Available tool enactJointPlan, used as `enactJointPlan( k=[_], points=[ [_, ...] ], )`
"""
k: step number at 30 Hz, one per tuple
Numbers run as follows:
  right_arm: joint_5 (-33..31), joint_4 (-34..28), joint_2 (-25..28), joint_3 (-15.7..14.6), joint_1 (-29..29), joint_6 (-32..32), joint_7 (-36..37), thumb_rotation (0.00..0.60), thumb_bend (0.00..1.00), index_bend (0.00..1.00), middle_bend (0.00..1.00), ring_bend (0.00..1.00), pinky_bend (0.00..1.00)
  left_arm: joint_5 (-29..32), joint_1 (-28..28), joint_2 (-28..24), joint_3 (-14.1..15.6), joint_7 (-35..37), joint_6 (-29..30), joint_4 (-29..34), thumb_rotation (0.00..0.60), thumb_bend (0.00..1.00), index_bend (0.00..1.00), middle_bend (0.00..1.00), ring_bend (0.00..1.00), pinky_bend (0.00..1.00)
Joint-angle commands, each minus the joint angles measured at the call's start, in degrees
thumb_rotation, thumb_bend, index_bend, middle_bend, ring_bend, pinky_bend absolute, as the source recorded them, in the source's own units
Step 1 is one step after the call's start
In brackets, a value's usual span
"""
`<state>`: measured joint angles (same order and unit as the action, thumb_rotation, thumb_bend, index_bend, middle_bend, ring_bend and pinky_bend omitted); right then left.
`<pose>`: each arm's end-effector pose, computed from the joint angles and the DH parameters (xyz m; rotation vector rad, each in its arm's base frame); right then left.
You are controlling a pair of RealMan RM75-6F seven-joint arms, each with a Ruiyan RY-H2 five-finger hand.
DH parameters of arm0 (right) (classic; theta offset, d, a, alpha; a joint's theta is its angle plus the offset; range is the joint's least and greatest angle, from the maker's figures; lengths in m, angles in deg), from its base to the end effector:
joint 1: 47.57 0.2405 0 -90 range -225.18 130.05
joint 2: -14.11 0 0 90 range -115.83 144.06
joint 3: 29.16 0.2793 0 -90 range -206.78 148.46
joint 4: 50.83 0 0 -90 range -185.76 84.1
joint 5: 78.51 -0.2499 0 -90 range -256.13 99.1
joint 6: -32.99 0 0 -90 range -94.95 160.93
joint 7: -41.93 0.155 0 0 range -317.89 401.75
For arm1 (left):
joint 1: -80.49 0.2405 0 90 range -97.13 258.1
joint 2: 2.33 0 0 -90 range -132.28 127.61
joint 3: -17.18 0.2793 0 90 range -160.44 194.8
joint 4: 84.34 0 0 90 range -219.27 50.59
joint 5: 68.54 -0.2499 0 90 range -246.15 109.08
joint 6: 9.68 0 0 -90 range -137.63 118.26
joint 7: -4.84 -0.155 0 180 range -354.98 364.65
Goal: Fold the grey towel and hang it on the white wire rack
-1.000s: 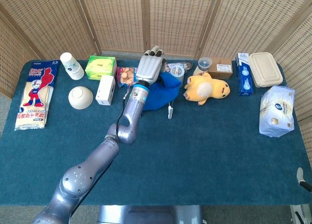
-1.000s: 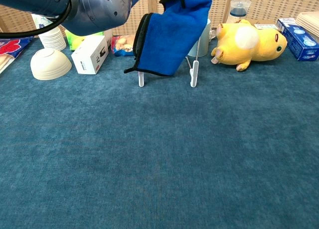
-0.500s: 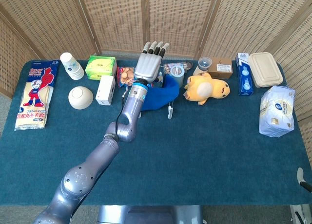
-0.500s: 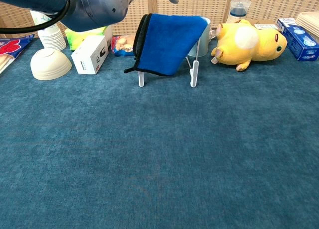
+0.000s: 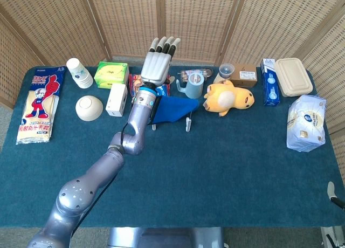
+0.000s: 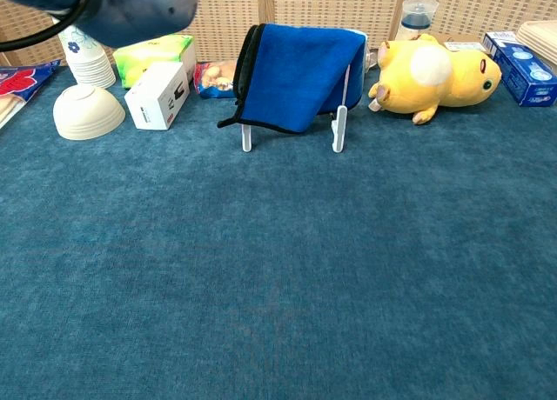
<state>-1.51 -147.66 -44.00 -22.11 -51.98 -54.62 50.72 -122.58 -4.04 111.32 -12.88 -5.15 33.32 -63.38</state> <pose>-0.3793 -0.1528 0.1880 1.0481 -1.0324 0.8886 0.0544 0.5870 -0.0343 -1.5422 -0.6900 -1.1772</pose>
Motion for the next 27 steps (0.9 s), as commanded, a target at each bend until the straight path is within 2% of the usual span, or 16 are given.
enactJointPlan(
  k=[1, 5, 8, 9, 13, 18, 21, 27],
  points=[
    [0.0, -0.2, 0.2, 0.2, 0.3, 0.3, -0.3, 0.429, 0.45, 0.05, 0.04, 0.0, 0.0, -1.6, 4.6, -3.7, 1.5, 0.4, 3.8, 7.3, 0.6, 0.29, 0.0, 0.0, 0.0, 0.0],
    [0.2, -0.5, 0.6, 0.4, 0.9, 0.8, -0.9, 0.429, 0.45, 0.05, 0.04, 0.0, 0.0, -2.0, 8.8, -7.3, 2.4, -0.7, 6.5, 14.9, 0.6, 0.29, 0.0, 0.0, 0.0, 0.0],
    [0.5, -0.8, 0.8, 0.6, 1.6, 1.3, -1.7, 0.43, 0.45, 0.05, 0.04, 0.0, 0.0, -1.5, 13.4, -11.8, 3.2, -2.7, 9.1, 23.9, 0.6, 0.29, 0.0, 0.0, 0.0, 0.0],
    [0.6, -1.0, 0.9, 0.7, 2.0, 1.6, -2.1, 0.431, 0.45, 0.05, 0.04, 0.0, 0.0, -0.9, 15.9, -14.5, 3.6, -4.2, 10.4, 29.4, 0.6, 0.29, 0.0, 0.0, 0.0, 0.0],
    [0.7, -1.5, 1.1, 1.0, 2.9, 2.3, -3.2, 0.431, 0.45, 0.05, 0.04, 0.0, 0.0, 1.6, 21.9, -21.2, 4.6, -7.9, 13.1, 42.4, 0.6, 0.29, 0.0, 0.0, 0.0, 0.0],
    [0.7, -2.4, 1.5, 1.6, 4.4, 3.5, -5.1, 0.434, 0.45, 0.05, 0.04, 0.0, 0.0, 3.1, 29.1, -29.7, 7.5, -11.4, 16.9, 58.0, 0.6, 0.29, 0.0, 0.0, 0.0, 0.0],
    [1.1, -3.1, 1.5, 2.1, 6.1, 4.8, -6.7, 0.43, 0.45, 0.05, 0.04, 0.0, 0.0, 2.3, 35.6, -36.3, 10.8, -11.6, 21.0, 69.3, 0.6, 0.29, 0.0, 0.0, 0.0, 0.0],
    [1.1, -3.9, 1.5, 2.3, 7.3, 5.8, -8.4, 0.436, 0.45, 0.05, 0.03, 0.0, 0.0, 0.8, 40.8, -42.4, 13.6, -10.9, 23.5, 78.0, 0.6, 0.29, 0.0, 0.0, 0.0, 0.0]
  ],
)
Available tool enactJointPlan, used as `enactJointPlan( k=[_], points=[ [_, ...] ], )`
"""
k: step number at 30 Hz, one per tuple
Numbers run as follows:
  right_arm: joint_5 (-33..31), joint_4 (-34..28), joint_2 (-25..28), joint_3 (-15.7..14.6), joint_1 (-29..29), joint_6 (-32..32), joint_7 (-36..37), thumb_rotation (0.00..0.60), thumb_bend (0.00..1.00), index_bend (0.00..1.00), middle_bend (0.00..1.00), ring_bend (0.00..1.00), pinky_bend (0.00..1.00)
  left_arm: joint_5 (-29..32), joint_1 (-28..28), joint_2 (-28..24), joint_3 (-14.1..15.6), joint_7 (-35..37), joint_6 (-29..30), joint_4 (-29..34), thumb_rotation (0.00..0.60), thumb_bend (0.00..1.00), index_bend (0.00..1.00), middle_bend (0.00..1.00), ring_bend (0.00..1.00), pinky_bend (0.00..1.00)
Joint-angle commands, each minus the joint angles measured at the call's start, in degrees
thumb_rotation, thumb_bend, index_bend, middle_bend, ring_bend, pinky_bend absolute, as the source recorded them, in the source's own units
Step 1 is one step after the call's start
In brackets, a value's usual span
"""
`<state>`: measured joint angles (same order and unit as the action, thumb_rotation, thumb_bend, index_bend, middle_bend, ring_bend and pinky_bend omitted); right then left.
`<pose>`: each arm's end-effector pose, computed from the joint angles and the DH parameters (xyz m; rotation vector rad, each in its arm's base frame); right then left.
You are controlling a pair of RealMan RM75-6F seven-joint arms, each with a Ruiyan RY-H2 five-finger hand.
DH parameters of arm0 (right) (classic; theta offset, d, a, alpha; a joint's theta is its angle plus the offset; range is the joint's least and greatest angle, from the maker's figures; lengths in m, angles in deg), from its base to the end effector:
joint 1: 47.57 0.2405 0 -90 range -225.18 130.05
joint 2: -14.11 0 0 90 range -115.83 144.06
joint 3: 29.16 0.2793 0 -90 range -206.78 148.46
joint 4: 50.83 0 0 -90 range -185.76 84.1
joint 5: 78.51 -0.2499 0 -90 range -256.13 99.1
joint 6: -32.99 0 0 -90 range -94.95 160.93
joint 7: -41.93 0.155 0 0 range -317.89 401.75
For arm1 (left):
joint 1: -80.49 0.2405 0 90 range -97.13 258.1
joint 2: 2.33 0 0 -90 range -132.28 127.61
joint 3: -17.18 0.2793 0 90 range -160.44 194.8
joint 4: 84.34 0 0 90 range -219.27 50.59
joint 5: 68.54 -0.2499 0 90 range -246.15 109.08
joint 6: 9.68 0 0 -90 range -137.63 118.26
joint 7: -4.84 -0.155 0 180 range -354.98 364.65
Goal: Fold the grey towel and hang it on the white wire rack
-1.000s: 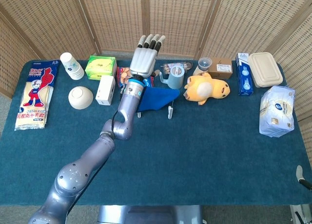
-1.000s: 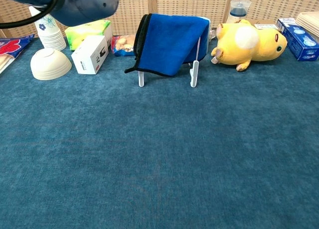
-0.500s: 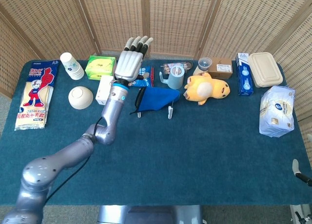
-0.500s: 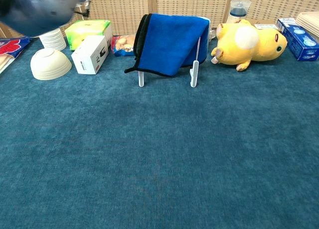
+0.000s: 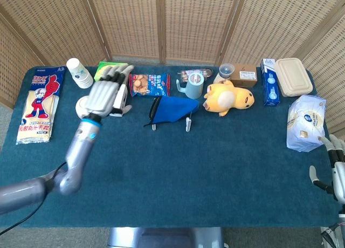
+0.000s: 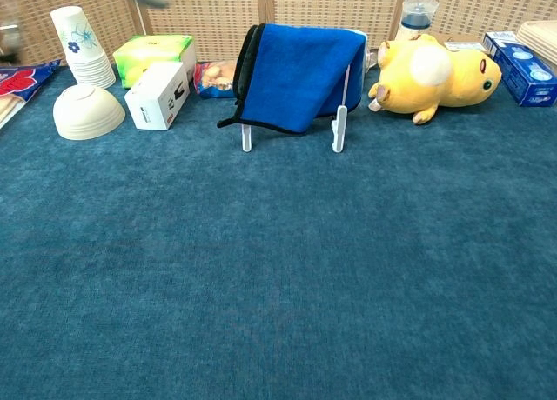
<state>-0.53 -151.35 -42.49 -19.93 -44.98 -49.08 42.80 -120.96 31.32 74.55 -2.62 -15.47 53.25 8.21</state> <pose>-0.3439 -0.2077 0.1798 1.2186 -0.9608 0.8898 -0.1012 0.4423 0.0591 -1.5724 -0.8642 -1.1417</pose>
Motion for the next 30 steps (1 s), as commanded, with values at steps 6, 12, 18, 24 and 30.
enactJointPlan(
  k=[6, 12, 18, 24, 30],
  points=[
    [0.5, -0.9, -0.6, 0.0, 1.7, 0.9, -2.9, 0.444, 0.45, 0.05, 0.02, 0.0, 0.0, -5.6, 13.3, -12.6, 8.2, 2.6, 8.0, 15.2, 0.6, 0.29, 0.0, 0.0, 0.0, 0.0],
    [0.3, -1.1, -2.4, -0.3, 3.0, 1.2, -8.2, 0.528, 0.46, 0.02, 0.0, 0.0, 0.0, -16.3, 23.8, -18.9, 17.5, 5.6, 14.9, 21.2, 0.6, 0.29, 0.01, 0.0, 0.0, 0.0],
    [0.2, -1.6, -4.3, -0.6, 3.5, 0.5, -12.8, 0.576, 0.45, 0.0, 0.0, 0.0, 0.0, -24.5, 31.2, -22.0, 23.8, 6.4, 20.3, 21.8, 0.6, 0.29, 0.03, 0.0, 0.0, 0.0],
    [0.4, -1.3, -6.0, -1.2, 3.7, -0.2, -15.7, 0.574, 0.45, 0.0, 0.0, 0.0, 0.0, -29.9, 37.1, -20.2, 26.3, 7.0, 26.5, 17.5, 0.6, 0.29, 0.08, 0.0, 0.0, 0.0],
    [1.3, -0.5, -8.1, -2.5, 3.0, -1.9, -18.2, 0.576, 0.45, 0.0, 0.0, 0.0, 0.0, -33.4, 44.1, -16.5, 27.5, 9.5, 34.3, 10.9, 0.6, 0.29, 0.1, 0.0, 0.0, 0.0]
  ],
)
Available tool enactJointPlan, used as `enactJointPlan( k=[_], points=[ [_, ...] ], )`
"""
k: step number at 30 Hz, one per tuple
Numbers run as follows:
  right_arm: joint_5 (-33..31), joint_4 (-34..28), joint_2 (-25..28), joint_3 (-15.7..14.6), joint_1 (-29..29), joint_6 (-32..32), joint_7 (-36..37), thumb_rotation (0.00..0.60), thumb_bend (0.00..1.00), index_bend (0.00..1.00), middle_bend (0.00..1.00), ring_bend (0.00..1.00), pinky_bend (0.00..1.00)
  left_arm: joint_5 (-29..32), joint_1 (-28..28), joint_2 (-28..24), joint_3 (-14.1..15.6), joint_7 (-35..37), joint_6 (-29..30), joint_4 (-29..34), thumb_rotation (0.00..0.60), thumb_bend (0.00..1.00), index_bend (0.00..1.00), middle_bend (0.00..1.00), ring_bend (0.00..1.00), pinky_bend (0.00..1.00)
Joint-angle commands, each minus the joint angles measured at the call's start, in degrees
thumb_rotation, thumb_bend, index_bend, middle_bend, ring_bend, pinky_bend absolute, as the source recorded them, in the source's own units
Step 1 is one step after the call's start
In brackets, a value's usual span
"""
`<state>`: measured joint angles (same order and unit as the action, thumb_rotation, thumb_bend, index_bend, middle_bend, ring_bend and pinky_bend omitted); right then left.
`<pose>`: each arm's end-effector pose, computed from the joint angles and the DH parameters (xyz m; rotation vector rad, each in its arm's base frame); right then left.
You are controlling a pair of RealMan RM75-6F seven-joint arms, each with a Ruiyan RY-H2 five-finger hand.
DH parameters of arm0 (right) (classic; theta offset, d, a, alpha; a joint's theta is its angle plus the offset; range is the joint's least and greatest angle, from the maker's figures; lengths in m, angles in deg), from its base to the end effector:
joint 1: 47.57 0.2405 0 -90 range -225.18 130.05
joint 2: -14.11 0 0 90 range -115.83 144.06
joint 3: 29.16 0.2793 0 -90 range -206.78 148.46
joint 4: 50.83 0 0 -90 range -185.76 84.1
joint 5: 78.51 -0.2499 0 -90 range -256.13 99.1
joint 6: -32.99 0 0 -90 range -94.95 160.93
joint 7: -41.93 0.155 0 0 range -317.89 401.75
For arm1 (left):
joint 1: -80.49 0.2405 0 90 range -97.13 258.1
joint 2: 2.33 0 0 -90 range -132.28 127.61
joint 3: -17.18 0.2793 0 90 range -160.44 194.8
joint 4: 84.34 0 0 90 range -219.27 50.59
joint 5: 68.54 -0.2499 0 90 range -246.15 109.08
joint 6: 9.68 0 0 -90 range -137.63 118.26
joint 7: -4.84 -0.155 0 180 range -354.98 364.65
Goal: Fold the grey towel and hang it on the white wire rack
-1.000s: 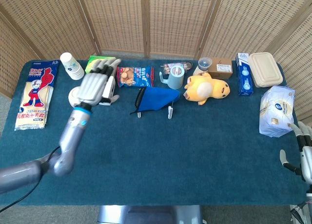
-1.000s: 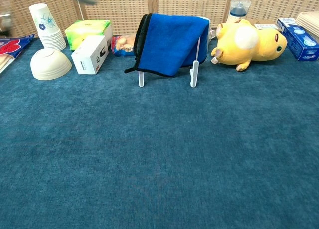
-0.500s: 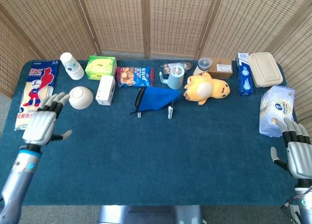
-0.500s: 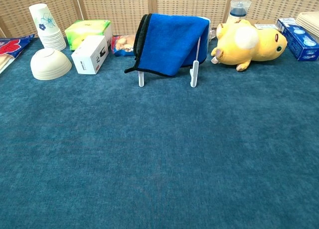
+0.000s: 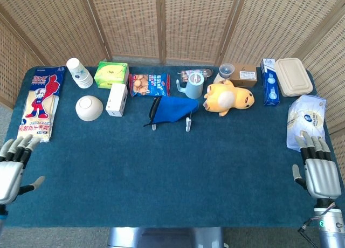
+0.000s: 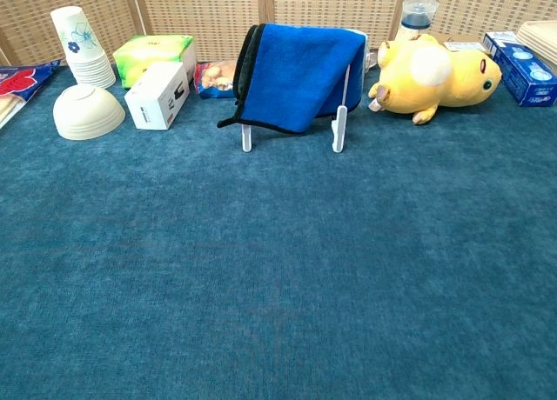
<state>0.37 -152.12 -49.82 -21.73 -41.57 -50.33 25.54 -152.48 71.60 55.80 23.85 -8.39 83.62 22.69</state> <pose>-0.3172 -0.2189 0.1313 1.3382 -0.8280 0.7922 -0.3000 0.1740 0.1454 -1.4224 -0.8366 -0.8328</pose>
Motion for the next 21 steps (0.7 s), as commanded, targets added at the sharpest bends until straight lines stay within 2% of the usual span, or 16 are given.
enactJointPlan(
  k=[1, 9, 21],
  points=[
    [0.7, 0.2, -1.1, -1.0, -0.6, -1.0, -1.1, 0.577, 0.45, 0.0, 0.0, 0.0, 0.0, -1.9, 5.0, 3.0, 1.1, 2.7, 5.0, -4.8, 0.6, 0.29, 0.1, 0.0, 0.0, 0.0],
    [1.8, 0.0, -1.9, -1.5, -1.2, -2.6, -2.0, 0.576, 0.45, 0.0, 0.0, 0.0, 0.0, -2.4, 7.9, 5.7, 0.5, 4.6, 5.1, -8.3, 0.6, 0.29, 0.1, 0.0, 0.0, 0.0],
    [2.2, 1.0, -2.0, -1.7, -1.2, -2.2, 0.0, 0.577, 0.45, 0.0, 0.0, 0.0, 0.0, -4.7, 8.7, 4.5, -1.7, 2.6, 4.9, -5.3, 0.6, 0.29, 0.09, 0.0, 0.0, 0.0]
  ],
)
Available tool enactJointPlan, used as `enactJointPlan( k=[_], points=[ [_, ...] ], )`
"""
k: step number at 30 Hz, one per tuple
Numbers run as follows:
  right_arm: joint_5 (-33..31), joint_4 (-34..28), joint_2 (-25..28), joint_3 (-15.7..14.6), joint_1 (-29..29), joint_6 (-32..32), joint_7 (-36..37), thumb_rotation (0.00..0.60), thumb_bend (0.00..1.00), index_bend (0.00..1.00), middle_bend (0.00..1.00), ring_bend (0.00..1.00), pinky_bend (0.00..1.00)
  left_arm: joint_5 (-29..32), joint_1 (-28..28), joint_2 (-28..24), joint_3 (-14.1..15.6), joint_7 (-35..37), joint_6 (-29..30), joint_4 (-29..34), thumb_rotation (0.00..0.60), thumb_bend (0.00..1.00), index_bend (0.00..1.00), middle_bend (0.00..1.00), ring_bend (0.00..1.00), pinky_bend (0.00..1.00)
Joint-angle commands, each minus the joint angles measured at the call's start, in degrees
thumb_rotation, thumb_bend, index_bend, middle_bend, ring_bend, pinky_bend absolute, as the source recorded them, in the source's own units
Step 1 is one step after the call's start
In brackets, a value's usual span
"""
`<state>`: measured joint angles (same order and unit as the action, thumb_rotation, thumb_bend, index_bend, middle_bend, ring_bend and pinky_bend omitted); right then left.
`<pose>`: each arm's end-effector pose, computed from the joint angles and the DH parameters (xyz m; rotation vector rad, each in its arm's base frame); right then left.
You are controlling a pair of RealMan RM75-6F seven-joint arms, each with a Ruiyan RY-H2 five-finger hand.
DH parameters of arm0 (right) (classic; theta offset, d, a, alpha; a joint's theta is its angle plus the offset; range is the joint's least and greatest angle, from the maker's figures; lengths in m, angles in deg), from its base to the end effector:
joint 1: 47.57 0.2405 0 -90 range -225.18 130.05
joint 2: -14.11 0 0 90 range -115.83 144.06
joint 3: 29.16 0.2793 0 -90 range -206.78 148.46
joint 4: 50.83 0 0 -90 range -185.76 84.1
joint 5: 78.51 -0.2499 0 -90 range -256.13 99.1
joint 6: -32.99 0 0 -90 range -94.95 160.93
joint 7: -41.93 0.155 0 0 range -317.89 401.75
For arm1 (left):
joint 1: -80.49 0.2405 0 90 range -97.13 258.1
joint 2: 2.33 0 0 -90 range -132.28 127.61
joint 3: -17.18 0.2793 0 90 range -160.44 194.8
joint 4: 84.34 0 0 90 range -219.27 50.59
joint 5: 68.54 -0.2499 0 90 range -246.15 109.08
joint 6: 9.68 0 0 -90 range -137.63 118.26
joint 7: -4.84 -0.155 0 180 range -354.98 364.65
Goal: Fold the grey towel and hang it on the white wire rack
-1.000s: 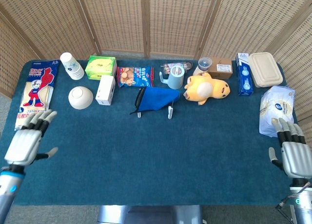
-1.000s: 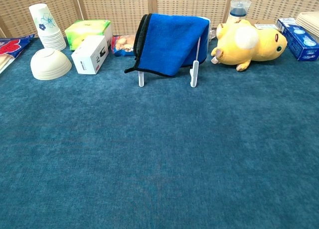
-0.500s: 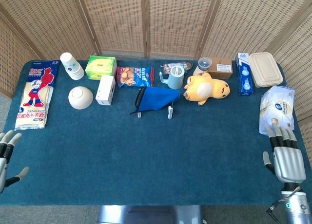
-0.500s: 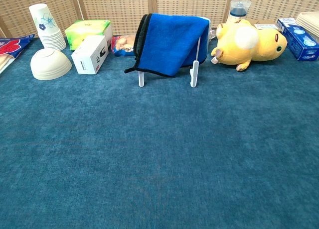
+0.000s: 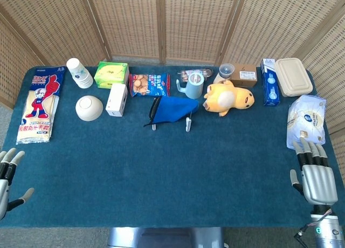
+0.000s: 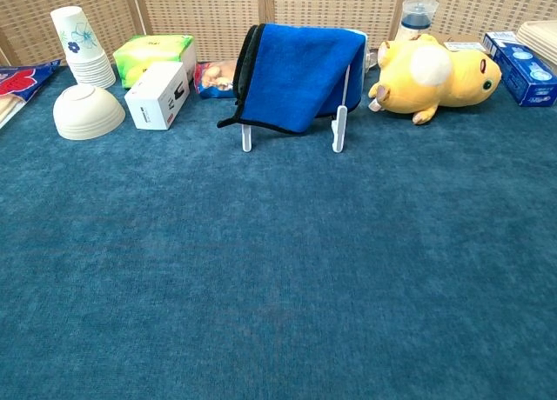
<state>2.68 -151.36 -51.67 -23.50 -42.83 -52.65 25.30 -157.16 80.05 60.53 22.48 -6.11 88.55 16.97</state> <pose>-0.3171 -0.2047 0.1213 1.3418 -0.8241 0.8045 -0.3192 0.1345 0.1381 -1.3320 -0.8335 -0.8613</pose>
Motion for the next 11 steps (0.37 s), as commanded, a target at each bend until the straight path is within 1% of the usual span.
enactJointPlan(
  k=[1, 11],
  points=[
    [-0.1, 0.4, -0.3, 0.1, 0.2, 0.3, 0.5, 0.577, 0.45, 0.0, 0.0, 0.0, 0.0, 0.1, 0.5, -0.3, -0.4, 0.4, -0.1, 0.5, 0.6, 0.29, 0.09, 0.0, 0.0, 0.0],
    [-0.3, 1.5, -1.2, 0.2, 0.8, 1.1, 1.2, 0.58, 0.45, 0.0, 0.0, 0.0, 0.0, 0.4, 1.0, 0.1, -1.9, -0.1, -1.0, 0.4, 0.6, 0.29, 0.09, 0.0, 0.0, 0.0]
  ],
)
